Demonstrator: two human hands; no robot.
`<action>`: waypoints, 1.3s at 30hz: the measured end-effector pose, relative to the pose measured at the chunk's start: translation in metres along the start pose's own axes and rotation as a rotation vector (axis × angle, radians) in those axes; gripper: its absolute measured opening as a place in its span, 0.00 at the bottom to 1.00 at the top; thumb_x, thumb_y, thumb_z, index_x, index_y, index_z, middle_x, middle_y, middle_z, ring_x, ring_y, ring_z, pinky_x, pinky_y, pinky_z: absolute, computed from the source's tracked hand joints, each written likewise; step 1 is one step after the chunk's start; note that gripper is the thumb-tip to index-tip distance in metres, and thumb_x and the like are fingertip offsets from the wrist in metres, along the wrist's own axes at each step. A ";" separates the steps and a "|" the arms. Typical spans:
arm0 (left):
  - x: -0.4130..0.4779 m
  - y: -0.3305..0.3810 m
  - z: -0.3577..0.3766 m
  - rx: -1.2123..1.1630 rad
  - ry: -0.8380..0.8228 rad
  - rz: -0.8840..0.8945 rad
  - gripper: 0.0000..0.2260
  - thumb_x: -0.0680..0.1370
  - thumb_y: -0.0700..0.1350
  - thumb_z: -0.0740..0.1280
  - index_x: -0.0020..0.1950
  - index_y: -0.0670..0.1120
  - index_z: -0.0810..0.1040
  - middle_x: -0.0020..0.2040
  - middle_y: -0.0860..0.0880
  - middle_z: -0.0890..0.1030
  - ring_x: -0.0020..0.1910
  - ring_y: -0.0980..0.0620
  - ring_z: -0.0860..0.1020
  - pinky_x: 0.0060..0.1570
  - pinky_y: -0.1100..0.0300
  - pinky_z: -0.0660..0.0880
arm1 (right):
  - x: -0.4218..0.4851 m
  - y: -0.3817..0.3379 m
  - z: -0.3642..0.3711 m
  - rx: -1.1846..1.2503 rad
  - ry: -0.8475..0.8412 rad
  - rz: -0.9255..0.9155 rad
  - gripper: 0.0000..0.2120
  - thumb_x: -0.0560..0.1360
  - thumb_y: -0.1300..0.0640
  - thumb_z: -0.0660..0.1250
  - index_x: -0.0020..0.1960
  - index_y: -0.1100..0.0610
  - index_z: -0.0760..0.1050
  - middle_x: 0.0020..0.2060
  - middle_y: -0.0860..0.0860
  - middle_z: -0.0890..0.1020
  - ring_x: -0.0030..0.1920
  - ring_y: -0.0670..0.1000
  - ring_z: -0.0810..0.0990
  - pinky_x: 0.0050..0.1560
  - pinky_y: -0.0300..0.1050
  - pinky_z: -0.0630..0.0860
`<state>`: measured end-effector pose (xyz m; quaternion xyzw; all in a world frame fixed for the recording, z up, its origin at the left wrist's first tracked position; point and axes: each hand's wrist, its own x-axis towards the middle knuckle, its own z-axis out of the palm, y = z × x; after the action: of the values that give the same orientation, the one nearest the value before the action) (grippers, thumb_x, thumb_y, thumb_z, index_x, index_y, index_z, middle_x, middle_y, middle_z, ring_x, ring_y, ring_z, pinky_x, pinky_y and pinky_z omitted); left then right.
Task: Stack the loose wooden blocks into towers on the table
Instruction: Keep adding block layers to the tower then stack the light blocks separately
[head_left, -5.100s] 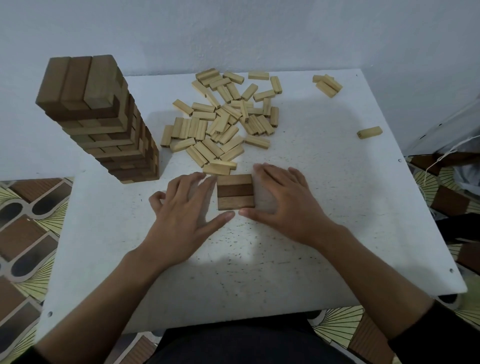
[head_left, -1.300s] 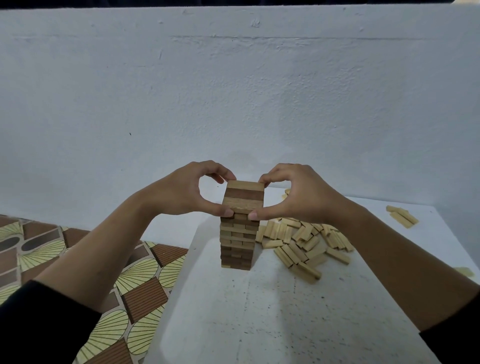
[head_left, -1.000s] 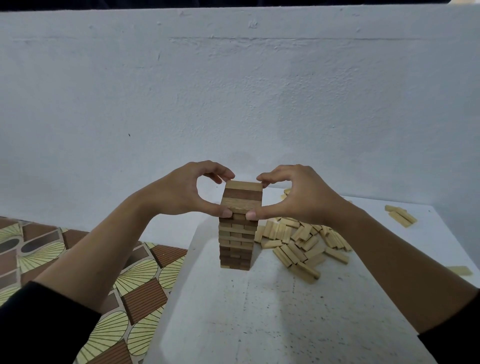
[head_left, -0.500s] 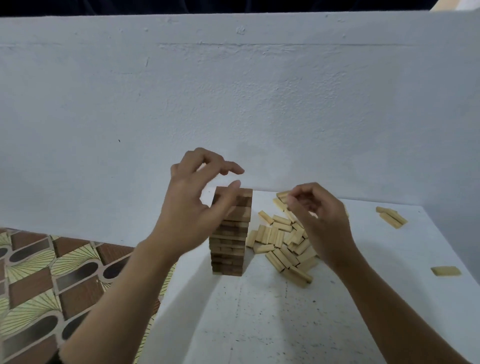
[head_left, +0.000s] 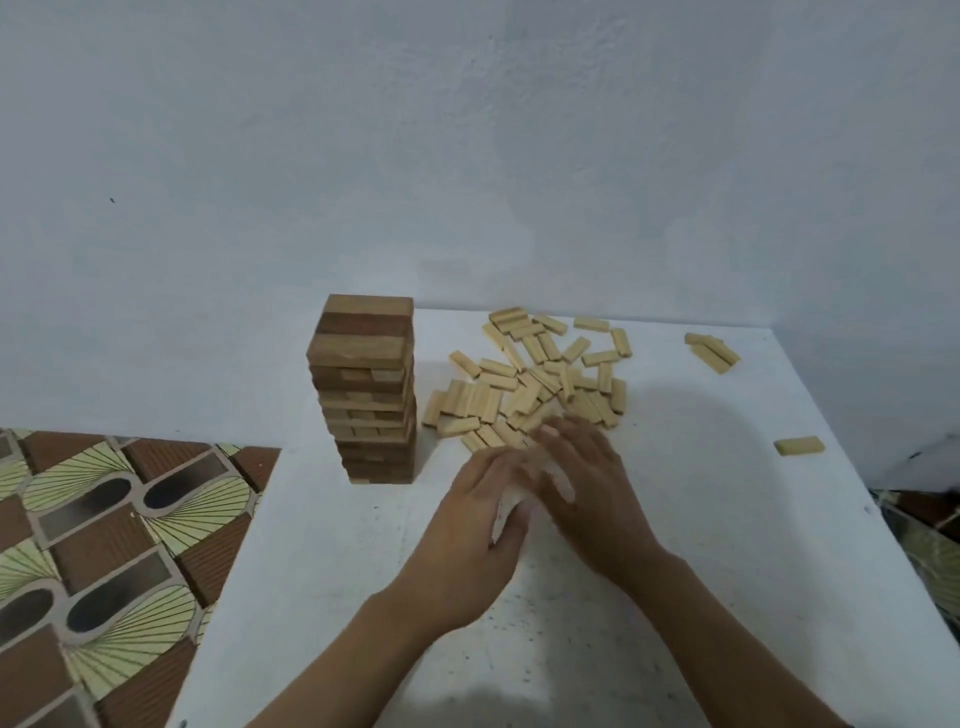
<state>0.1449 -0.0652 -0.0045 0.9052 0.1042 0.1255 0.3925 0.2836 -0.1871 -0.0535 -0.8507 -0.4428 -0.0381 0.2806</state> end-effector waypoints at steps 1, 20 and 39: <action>0.001 -0.010 0.011 0.046 -0.014 -0.056 0.20 0.85 0.51 0.57 0.78 0.51 0.63 0.76 0.55 0.64 0.76 0.57 0.61 0.76 0.61 0.59 | -0.003 0.004 0.006 -0.046 -0.077 -0.006 0.24 0.82 0.45 0.52 0.74 0.53 0.70 0.74 0.53 0.70 0.78 0.54 0.61 0.76 0.56 0.59; 0.045 -0.034 0.048 0.525 0.054 -0.132 0.27 0.85 0.57 0.51 0.82 0.48 0.54 0.82 0.38 0.49 0.81 0.39 0.45 0.77 0.44 0.50 | -0.025 0.059 -0.017 -0.179 0.141 0.207 0.16 0.78 0.55 0.69 0.64 0.56 0.79 0.74 0.58 0.69 0.78 0.59 0.58 0.72 0.71 0.61; 0.027 -0.053 0.047 0.457 0.080 -0.086 0.23 0.82 0.53 0.58 0.77 0.50 0.65 0.80 0.39 0.57 0.81 0.39 0.51 0.72 0.39 0.62 | -0.019 0.037 -0.007 -0.114 0.061 0.007 0.15 0.81 0.53 0.61 0.66 0.55 0.77 0.66 0.53 0.77 0.74 0.55 0.67 0.73 0.64 0.63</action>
<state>0.1807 -0.0540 -0.0705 0.9595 0.1839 0.1177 0.1780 0.3017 -0.2211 -0.0698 -0.8654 -0.4281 -0.0881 0.2453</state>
